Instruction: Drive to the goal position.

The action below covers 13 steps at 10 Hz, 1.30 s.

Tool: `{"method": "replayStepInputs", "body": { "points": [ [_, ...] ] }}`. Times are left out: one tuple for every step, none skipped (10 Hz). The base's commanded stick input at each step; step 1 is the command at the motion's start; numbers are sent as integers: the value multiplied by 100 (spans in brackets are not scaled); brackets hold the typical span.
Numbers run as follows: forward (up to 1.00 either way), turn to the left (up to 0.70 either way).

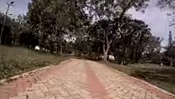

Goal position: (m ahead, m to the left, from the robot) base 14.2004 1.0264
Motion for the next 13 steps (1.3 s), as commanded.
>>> {"method": "replayStepInputs", "body": {
  "points": [
    [70, 0],
    [70, 0],
    [70, 0],
    [70, 0],
    [70, 0],
    [70, 0],
    [70, 0],
    [70, 0],
    [70, 0],
    [70, 0],
    [70, 0],
    [70, 0],
    [70, 0]
  ]
}}
